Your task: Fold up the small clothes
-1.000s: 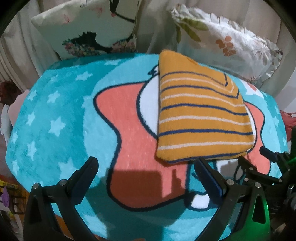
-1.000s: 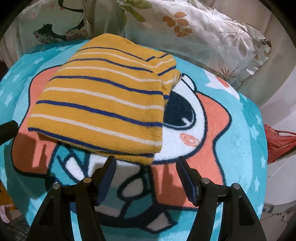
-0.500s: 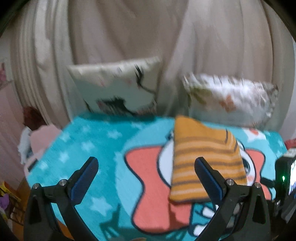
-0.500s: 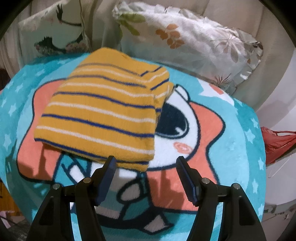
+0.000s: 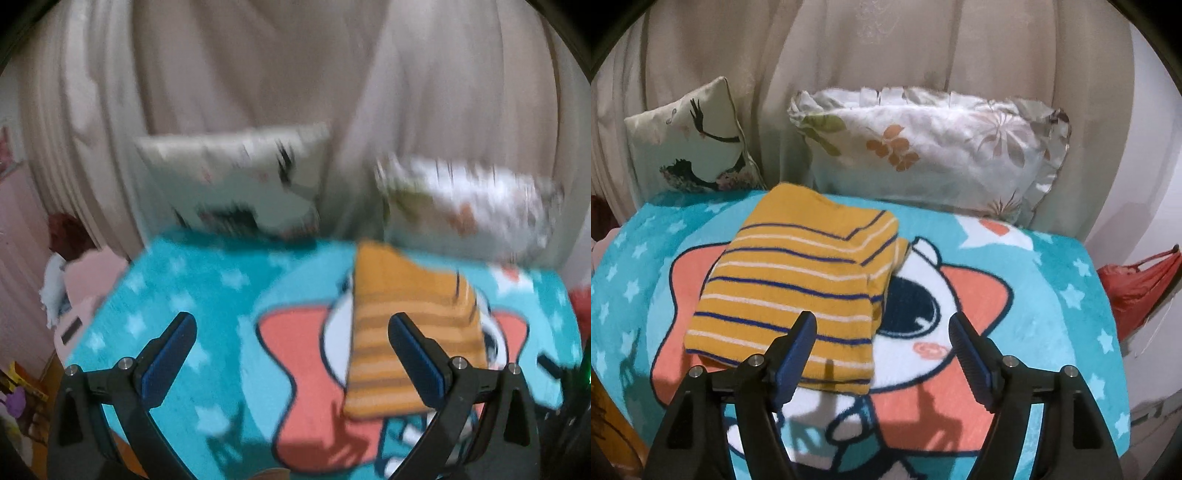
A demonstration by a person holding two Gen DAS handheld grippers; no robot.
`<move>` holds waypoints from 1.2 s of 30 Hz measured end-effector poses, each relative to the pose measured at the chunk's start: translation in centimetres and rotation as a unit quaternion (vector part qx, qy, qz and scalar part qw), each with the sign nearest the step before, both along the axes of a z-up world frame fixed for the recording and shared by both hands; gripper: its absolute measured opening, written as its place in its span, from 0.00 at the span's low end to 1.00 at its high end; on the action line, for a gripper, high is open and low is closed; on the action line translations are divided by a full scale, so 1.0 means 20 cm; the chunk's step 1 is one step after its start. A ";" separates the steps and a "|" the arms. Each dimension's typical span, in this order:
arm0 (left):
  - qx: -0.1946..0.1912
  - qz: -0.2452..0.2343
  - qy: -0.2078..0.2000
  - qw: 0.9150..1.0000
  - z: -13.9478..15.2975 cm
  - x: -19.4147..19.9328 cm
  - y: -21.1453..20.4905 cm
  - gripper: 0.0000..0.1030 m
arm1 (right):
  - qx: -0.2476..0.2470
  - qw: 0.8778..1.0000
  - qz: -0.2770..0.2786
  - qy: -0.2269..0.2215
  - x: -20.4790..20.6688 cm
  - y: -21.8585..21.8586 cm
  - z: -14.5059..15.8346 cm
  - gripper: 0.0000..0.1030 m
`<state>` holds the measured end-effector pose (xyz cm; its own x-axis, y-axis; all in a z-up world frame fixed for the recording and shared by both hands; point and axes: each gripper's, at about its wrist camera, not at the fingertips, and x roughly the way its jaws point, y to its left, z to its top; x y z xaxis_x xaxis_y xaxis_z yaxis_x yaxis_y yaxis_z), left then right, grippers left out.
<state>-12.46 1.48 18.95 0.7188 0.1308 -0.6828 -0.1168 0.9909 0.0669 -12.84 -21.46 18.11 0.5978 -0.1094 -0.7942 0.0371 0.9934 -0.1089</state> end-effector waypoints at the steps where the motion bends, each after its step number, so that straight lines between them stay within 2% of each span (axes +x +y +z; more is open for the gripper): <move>1: 0.003 -0.004 0.018 1.000 -0.06 0.01 -0.01 1.00 | 0.000 1.000 0.000 0.005 -0.01 0.00 -0.02 0.76; 5: 0.012 -0.011 0.093 0.996 -0.28 0.01 -0.06 1.00 | 0.002 1.000 0.003 0.024 -0.02 0.00 -0.07 0.76; 9: 0.005 -0.016 0.128 0.992 -0.39 -0.01 -0.09 1.00 | 0.001 0.999 0.011 0.036 -0.02 0.01 -0.10 0.76; 17: 0.022 -0.034 0.138 0.990 -0.44 -0.05 -0.16 1.00 | -0.007 0.998 0.037 0.058 -0.01 0.07 -0.17 0.76; 36: -0.013 -0.054 0.189 0.980 -0.57 0.02 -0.21 1.00 | -0.013 0.996 0.033 0.085 0.02 0.02 -0.24 0.76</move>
